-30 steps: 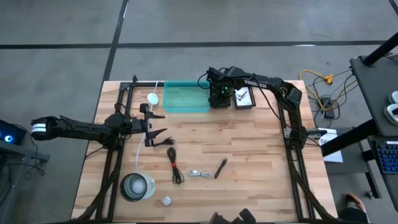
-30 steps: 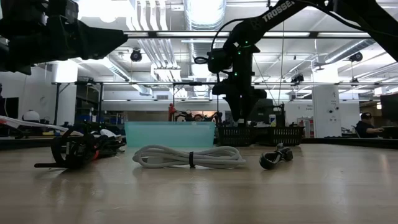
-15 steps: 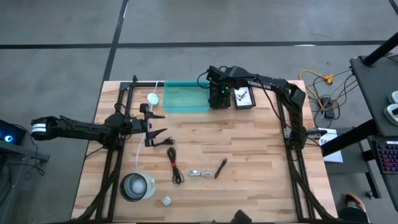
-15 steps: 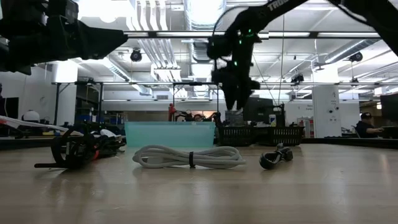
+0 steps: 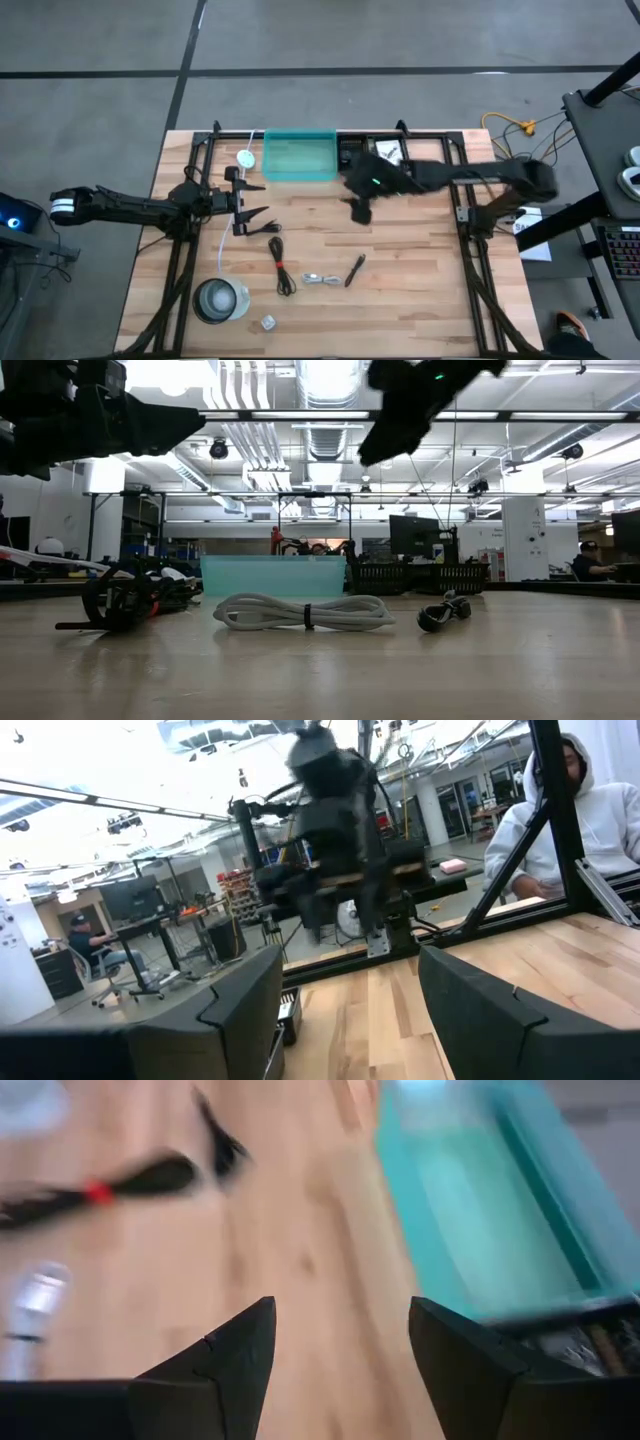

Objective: Pick and place items into bin
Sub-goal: Put the blue charger adapter into the left black bin

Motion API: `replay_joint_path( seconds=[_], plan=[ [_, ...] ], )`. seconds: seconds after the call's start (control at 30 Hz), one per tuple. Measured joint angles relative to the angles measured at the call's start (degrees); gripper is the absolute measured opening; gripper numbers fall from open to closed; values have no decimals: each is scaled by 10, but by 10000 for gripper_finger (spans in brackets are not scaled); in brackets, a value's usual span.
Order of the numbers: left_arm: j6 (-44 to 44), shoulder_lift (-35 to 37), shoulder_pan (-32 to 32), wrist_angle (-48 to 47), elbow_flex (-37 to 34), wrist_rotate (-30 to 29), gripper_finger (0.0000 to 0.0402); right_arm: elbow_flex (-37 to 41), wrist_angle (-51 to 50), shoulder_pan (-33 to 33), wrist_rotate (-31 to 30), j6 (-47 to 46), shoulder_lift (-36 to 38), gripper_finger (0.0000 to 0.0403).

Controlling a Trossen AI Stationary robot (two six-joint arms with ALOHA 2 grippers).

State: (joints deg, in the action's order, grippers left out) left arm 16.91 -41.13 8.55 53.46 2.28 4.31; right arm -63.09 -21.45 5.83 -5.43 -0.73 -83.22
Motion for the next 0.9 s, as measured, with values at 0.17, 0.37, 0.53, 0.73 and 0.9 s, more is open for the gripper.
replay_joint_path(
  seconds=[0.17, 0.37, 0.53, 0.73, 0.9],
  plan=[
    [0, 0, 0, 0, 0, 0, 219, 169, 214, -48, -2, 0, 103, 214],
    [-1, 0, 0, 0, 0, 0, 219, 311, 351, -56, -8, 31, 192, 214],
    [-1, 0, 0, 0, 0, 0, 219, 401, 449, -56, -7, 54, 270, 214],
    [-2, 0, 0, 0, 0, 0, 219, 440, 403, -56, -5, 81, 395, 214],
    [-2, 0, 0, 0, 0, 0, 219, 482, 367, -58, 11, 87, 512, 214]
  ],
)
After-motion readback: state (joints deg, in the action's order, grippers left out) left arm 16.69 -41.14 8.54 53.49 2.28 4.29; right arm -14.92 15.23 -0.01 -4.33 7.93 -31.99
